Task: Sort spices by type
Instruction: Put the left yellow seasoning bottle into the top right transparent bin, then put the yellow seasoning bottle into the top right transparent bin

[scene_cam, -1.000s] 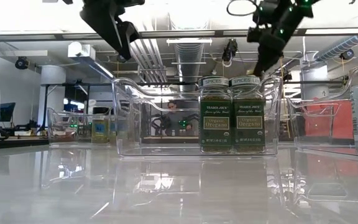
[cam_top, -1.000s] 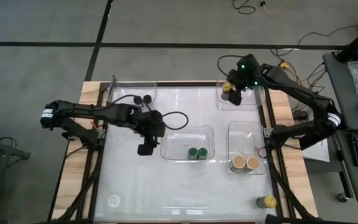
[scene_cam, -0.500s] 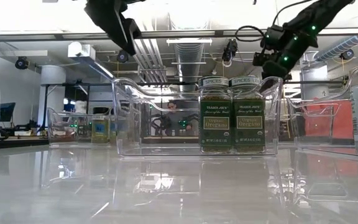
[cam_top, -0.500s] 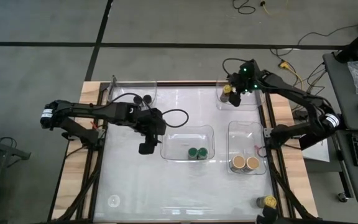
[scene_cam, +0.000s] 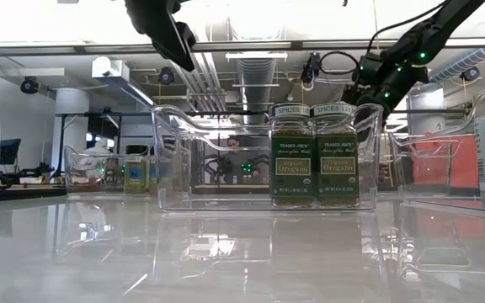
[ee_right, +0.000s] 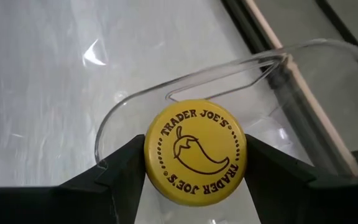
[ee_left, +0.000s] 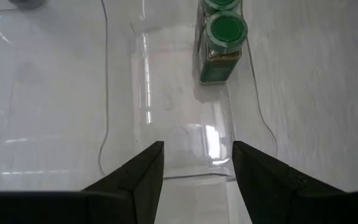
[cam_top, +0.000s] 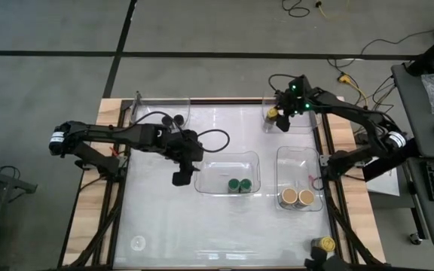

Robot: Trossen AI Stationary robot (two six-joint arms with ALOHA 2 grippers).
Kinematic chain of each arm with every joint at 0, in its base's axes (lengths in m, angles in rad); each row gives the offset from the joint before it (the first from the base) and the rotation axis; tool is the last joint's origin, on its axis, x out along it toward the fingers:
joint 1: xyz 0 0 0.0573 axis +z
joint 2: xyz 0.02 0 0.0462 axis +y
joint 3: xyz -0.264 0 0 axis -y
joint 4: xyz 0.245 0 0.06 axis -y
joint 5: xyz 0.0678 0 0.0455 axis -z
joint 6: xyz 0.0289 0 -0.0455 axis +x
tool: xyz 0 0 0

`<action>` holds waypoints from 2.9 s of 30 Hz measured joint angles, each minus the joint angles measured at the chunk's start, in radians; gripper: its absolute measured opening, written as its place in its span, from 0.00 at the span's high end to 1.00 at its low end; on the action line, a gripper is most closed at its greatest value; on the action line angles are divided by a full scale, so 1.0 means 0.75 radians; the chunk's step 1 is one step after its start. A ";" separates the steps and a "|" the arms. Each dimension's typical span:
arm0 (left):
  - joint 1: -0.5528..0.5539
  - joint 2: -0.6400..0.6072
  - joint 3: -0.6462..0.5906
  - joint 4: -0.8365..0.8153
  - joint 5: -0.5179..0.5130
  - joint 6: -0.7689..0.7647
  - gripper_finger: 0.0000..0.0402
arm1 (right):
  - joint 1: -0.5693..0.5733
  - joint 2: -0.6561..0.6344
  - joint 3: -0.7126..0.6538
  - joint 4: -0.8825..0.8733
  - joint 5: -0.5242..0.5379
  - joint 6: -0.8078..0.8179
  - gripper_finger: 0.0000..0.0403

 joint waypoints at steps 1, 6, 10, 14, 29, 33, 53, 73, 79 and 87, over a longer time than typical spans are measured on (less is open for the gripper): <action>0.000 0.000 0.000 0.004 -0.001 0.000 0.57 | 0.000 0.009 0.000 0.000 -0.002 0.000 0.43; 0.000 0.001 0.000 0.003 -0.002 -0.024 0.57 | 0.000 0.022 0.001 0.000 -0.006 -0.023 0.42; 0.000 0.001 0.000 0.002 -0.003 -0.020 0.57 | 0.000 0.015 0.002 -0.009 0.001 -0.065 0.40; 0.006 0.001 0.000 0.002 -0.006 -0.001 0.57 | 0.001 0.018 0.002 -0.048 0.005 -0.121 0.42; 0.052 0.001 0.000 0.017 -0.006 0.049 0.57 | 0.004 0.000 0.003 -0.044 0.016 -0.117 0.28; 0.059 0.001 0.000 0.018 -0.007 0.052 0.57 | 0.004 -0.028 0.003 -0.041 0.047 -0.089 0.24; 0.070 0.070 -0.002 0.109 -0.029 0.165 0.57 | 0.139 -0.290 0.192 -0.108 -0.055 0.311 0.24; 0.081 0.022 -0.001 0.028 -0.043 0.241 0.58 | 1.170 -0.328 0.571 -0.614 0.660 0.815 0.19; 0.082 -0.025 0.000 -0.016 -0.077 0.133 0.63 | 1.468 -0.285 0.697 -0.936 0.775 1.224 0.21; 0.082 -0.059 0.000 -0.063 -0.077 0.054 0.68 | 1.843 -0.076 0.879 -1.241 0.617 1.827 0.19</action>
